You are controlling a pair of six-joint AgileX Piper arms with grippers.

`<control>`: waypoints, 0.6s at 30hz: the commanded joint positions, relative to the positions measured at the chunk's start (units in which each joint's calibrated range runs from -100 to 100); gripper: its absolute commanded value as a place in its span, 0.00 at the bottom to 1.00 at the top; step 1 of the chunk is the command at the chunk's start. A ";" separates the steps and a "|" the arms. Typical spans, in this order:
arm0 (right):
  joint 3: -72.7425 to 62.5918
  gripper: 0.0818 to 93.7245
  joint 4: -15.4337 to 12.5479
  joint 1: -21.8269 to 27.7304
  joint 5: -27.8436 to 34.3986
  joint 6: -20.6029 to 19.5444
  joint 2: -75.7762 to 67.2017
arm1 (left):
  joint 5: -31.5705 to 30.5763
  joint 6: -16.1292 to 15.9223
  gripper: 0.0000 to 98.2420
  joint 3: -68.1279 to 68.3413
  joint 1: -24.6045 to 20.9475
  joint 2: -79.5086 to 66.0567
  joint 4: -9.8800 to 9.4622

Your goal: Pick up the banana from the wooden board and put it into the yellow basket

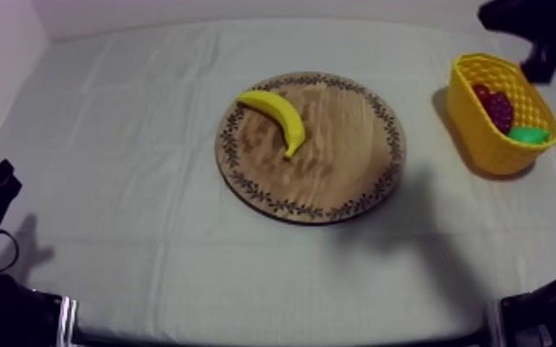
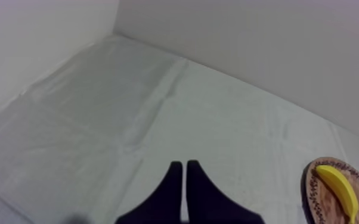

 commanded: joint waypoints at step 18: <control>-33.55 0.01 5.47 -8.78 20.03 -5.50 39.38 | 0.01 0.01 0.00 -0.01 0.01 0.00 0.03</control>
